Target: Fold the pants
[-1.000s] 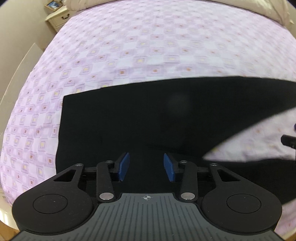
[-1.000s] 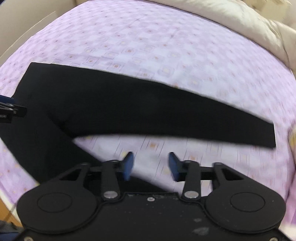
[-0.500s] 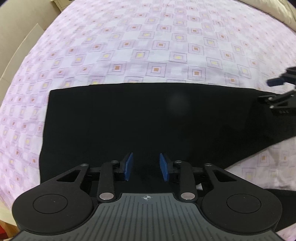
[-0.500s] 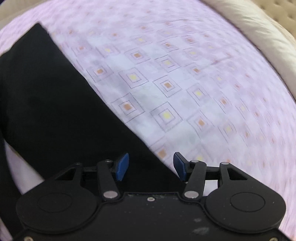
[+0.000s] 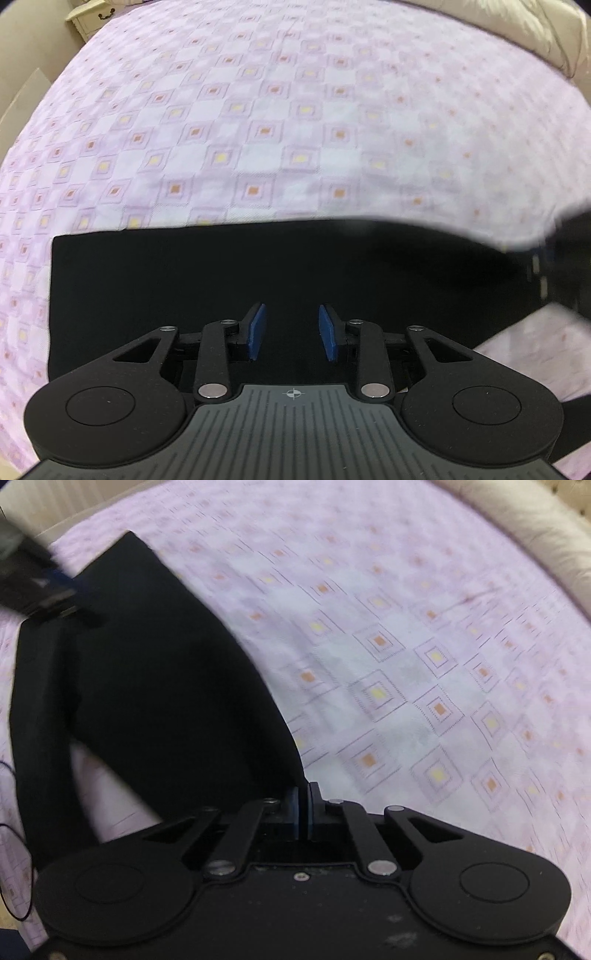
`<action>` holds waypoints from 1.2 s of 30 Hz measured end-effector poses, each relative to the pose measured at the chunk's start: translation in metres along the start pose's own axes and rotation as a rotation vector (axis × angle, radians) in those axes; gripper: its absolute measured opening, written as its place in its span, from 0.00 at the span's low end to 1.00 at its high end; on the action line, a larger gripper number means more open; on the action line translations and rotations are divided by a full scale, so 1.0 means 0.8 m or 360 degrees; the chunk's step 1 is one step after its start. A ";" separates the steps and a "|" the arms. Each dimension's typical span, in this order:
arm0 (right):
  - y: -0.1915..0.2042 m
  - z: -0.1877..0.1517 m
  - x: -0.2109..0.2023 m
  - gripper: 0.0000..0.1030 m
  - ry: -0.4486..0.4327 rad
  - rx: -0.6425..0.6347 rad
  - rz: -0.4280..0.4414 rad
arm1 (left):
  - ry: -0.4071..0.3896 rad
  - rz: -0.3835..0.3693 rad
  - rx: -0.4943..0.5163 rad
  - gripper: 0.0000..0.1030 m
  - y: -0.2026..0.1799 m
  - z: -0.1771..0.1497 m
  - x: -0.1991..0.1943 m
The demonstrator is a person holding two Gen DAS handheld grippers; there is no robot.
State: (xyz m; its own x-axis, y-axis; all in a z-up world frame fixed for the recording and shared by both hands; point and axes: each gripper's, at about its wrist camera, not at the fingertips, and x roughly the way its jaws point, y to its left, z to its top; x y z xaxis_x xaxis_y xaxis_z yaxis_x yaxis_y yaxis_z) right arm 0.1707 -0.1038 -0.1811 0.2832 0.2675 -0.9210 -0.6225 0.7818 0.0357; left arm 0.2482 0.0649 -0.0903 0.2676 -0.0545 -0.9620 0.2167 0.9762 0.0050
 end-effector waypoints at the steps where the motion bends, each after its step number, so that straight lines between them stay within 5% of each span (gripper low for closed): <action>1: 0.013 -0.014 -0.012 0.06 -0.0018 -0.0003 -0.0025 | -0.0008 -0.0031 -0.0019 0.30 0.001 0.004 -0.002; 6: 0.082 -0.065 -0.039 0.05 -0.0056 0.0089 -0.0082 | -0.0013 -0.0188 -0.0103 0.30 -0.005 0.024 -0.007; 12: 0.132 -0.093 -0.032 0.05 -0.0049 0.0221 -0.0081 | 0.0105 -0.0215 -0.0173 0.30 -0.010 0.033 0.013; 30: 0.144 -0.109 -0.024 0.06 -0.0043 0.0420 -0.0109 | 0.0436 -0.0108 -0.0233 0.30 -0.003 -0.025 0.073; 31: 0.145 -0.109 -0.025 0.06 -0.0047 0.0437 -0.0108 | 0.0440 -0.0142 -0.0253 0.25 -0.001 -0.029 0.078; 33: 0.143 -0.109 -0.026 0.09 -0.0052 0.0492 -0.0111 | 0.0363 -0.0234 -0.0298 0.00 0.004 -0.039 0.081; 36: 0.129 -0.116 -0.039 0.25 -0.0092 0.0685 -0.0132 | 0.0242 -0.0244 -0.0321 0.00 0.004 -0.049 0.074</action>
State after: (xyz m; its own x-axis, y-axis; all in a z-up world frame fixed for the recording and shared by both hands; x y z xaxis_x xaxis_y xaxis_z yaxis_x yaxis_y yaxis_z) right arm 0.0297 -0.0835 -0.1847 0.3677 0.2154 -0.9047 -0.2387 0.9621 0.1320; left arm 0.2278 0.0733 -0.1582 0.0989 -0.1875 -0.9773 0.0485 0.9818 -0.1834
